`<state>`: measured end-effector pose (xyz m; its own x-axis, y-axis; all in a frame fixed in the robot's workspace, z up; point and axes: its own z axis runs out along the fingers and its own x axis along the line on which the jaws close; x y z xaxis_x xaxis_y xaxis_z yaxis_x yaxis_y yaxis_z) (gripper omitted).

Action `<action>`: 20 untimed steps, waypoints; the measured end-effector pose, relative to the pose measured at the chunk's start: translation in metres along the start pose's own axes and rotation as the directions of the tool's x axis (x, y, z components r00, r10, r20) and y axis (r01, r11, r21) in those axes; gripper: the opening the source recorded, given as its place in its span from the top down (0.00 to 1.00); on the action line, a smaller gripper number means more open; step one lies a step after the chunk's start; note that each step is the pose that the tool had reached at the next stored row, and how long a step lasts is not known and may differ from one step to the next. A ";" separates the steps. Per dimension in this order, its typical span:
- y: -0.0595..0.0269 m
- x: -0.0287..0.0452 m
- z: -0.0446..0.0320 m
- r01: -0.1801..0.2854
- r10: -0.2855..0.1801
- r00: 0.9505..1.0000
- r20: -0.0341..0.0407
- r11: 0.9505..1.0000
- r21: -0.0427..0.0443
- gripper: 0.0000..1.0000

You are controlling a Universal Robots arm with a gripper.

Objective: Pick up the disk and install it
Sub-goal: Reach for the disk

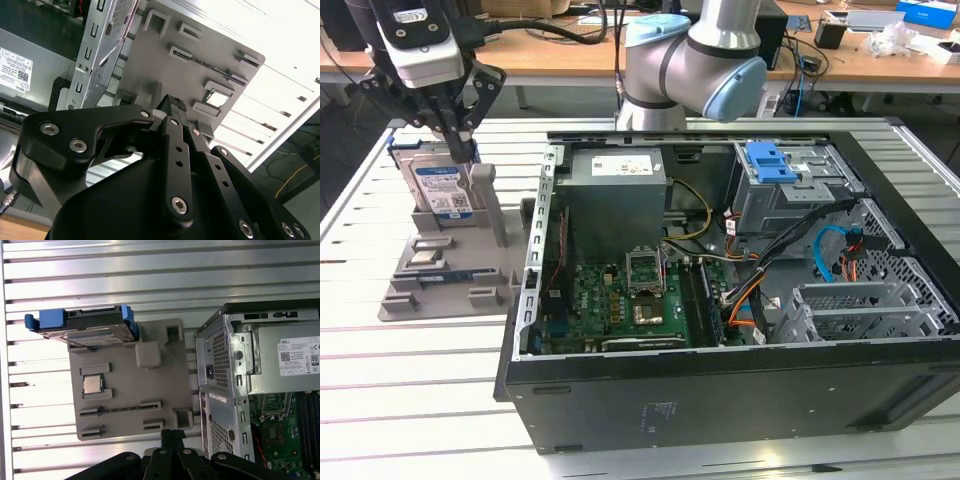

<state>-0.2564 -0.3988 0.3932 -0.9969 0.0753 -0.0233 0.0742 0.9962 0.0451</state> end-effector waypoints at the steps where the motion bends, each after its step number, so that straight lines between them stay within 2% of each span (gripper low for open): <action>1: -0.0002 0.0026 -0.0001 0.000 0.000 1.000 0.000 1.000 0.000 0.89; 6: -0.0011 0.0154 -0.0004 0.000 0.000 1.000 0.000 1.000 0.000 0.89; 20: -0.0031 0.0419 -0.0011 0.000 0.000 1.000 0.000 1.000 0.000 0.89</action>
<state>-0.2984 -0.3988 0.3932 -0.9969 0.0754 -0.0233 0.0743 0.9962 0.0450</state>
